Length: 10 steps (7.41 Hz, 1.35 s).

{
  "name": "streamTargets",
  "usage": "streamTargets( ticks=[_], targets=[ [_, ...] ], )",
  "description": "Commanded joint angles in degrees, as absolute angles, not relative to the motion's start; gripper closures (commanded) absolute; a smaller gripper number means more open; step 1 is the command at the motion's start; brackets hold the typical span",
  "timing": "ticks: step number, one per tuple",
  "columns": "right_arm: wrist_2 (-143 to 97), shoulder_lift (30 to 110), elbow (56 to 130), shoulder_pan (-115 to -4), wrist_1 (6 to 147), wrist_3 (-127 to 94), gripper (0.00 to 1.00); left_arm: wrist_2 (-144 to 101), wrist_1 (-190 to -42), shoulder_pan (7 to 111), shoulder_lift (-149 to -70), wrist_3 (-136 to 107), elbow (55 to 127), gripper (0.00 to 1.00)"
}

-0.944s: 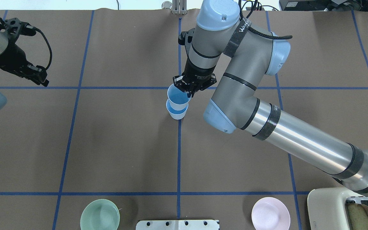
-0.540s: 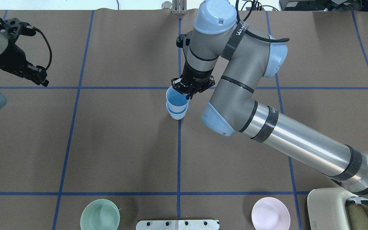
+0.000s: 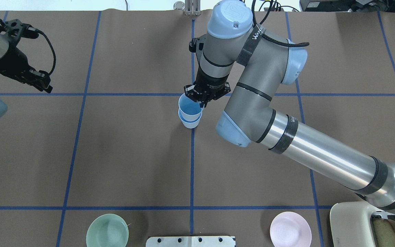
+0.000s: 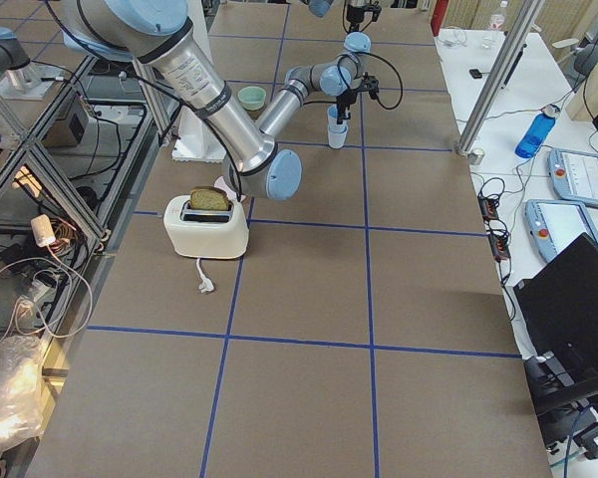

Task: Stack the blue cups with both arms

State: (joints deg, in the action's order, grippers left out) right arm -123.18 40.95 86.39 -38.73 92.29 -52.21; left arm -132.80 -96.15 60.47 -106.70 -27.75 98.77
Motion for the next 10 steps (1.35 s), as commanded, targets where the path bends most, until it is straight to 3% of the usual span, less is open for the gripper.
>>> streamTargets(
  ticks=[1, 2, 3, 6, 8, 10],
  targets=[
    [-123.0, 41.0, 85.3, -38.6, 90.7, -52.2, 0.84, -132.8, -96.2, 60.5, -106.7, -27.8, 98.8, 0.65],
    [-123.1, 41.0, 85.3, -38.5, 90.6, -52.1, 0.54, -132.8, -96.2, 60.5, -106.7, -27.8, 98.8, 0.65],
    [-123.1, 41.1, 85.3, -38.5, 90.4, -52.0, 0.02, -132.8, -96.2, 60.5, -106.7, -27.7, 98.8, 0.65],
    [-123.0, 41.7, 86.1, -39.1, 87.6, -52.9, 0.0, -133.0, -95.4, 61.8, -107.2, -27.8, 98.8, 0.66],
    [-120.1, 46.1, 89.5, -45.8, 84.2, -53.3, 0.0, -137.7, -94.1, 66.0, -107.5, -27.6, 98.6, 0.65],
    [-120.2, 60.1, 97.4, -55.7, 84.5, -39.7, 0.0, -137.7, -91.9, 71.0, -107.4, -17.6, 98.1, 0.45]
  ],
)
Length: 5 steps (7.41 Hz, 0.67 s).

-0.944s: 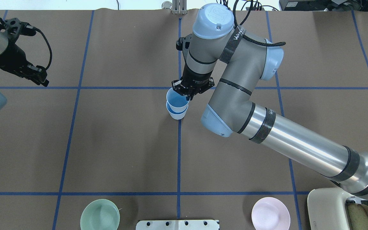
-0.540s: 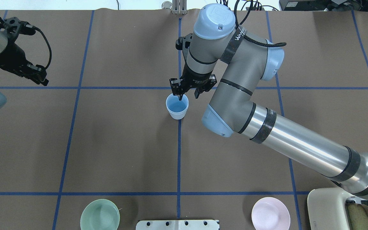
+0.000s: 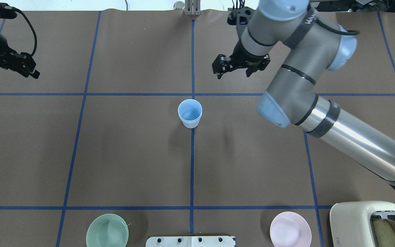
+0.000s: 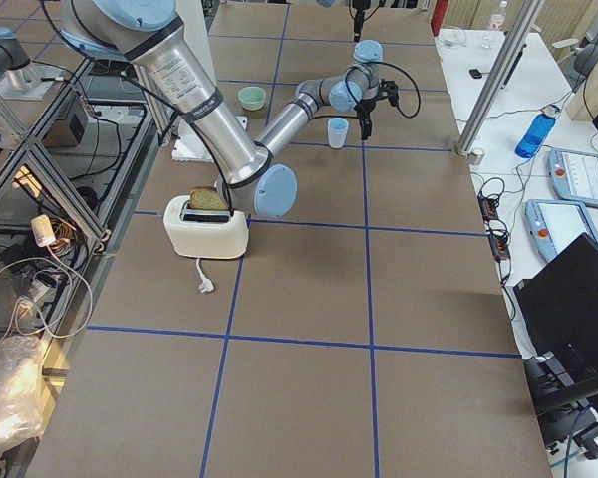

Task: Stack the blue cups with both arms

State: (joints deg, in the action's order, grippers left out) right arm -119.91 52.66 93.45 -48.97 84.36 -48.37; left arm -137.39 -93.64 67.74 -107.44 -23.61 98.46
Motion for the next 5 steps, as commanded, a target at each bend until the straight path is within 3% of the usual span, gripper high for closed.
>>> streamTargets(
  ticks=[1, 3, 5],
  targets=[
    [-124.0, 65.1, 97.6, -61.2, 84.3, -29.9, 0.0, -137.6, -86.7, 74.0, -107.6, -11.1, 98.4, 0.3],
    [-126.4, 72.4, 97.1, -70.3, 84.7, -24.6, 0.0, -137.5, -84.2, 78.9, -106.0, -3.0, 97.8, 0.13],
    [-130.8, 79.5, 96.9, -79.3, 84.8, -20.3, 0.0, -137.5, -84.1, 82.3, -103.4, 4.0, 96.2, 0.08]
  ],
)
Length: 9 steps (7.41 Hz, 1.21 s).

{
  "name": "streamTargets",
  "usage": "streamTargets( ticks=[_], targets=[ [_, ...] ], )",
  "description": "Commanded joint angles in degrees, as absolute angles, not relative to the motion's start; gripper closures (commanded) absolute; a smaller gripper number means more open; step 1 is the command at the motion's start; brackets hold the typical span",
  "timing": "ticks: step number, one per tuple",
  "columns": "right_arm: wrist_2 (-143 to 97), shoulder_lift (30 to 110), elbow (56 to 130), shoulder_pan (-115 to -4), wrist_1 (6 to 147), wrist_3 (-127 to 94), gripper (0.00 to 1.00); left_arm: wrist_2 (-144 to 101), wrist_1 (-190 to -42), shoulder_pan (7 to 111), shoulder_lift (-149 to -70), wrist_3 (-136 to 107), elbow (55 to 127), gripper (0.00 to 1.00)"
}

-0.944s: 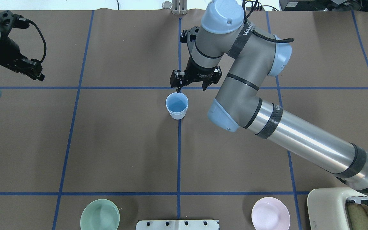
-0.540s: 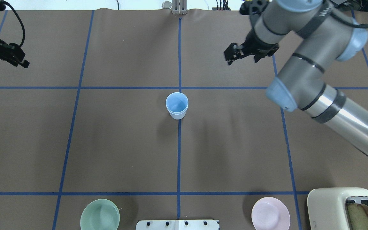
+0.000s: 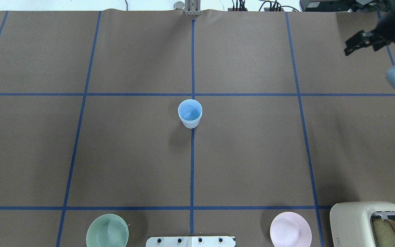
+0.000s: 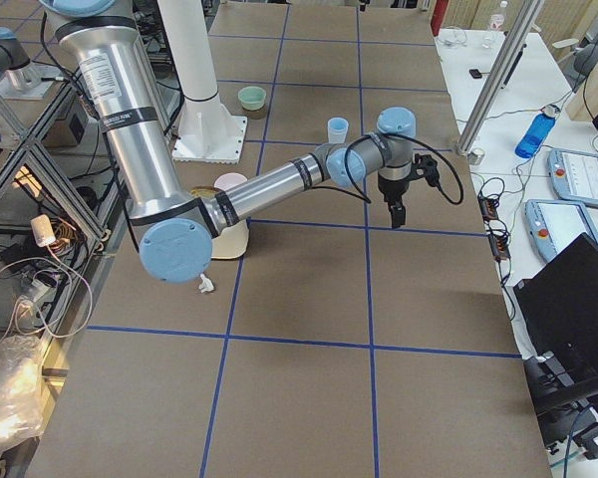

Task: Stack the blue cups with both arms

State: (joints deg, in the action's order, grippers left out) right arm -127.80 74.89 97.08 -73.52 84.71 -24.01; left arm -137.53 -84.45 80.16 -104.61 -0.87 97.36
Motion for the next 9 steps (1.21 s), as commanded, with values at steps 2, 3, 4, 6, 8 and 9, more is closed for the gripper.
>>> streamTargets(
  ticks=[2, 3, 4, 6, 8, 9],
  targets=[
    [-132.1, 85.1, 97.4, -85.1, 87.4, -14.2, 0.0, -137.1, -84.5, 84.5, -97.9, 6.2, 95.4, 0.01],
    [-132.2, 86.9, 97.6, -86.4, 87.5, -12.5, 0.0, -137.0, -84.6, 85.6, -95.6, 6.2, 95.5, 0.01],
    [-132.6, 87.8, 97.9, -86.9, 87.5, -11.3, 0.0, -137.0, -84.6, 85.9, -94.9, 6.2, 95.6, 0.01],
    [-133.6, 87.9, 98.0, -87.2, 87.5, -11.3, 0.0, -137.1, -84.7, 85.9, -94.0, 6.2, 95.7, 0.01],
    [-133.6, 87.9, 98.1, -87.3, 87.5, -11.3, 0.0, -137.1, -84.8, 85.9, -93.8, 6.2, 95.6, 0.01],
    [-133.7, 87.9, 98.1, -87.3, 87.5, -11.3, 0.0, -137.1, -84.9, 85.9, -93.3, 6.2, 95.7, 0.01]
  ],
)
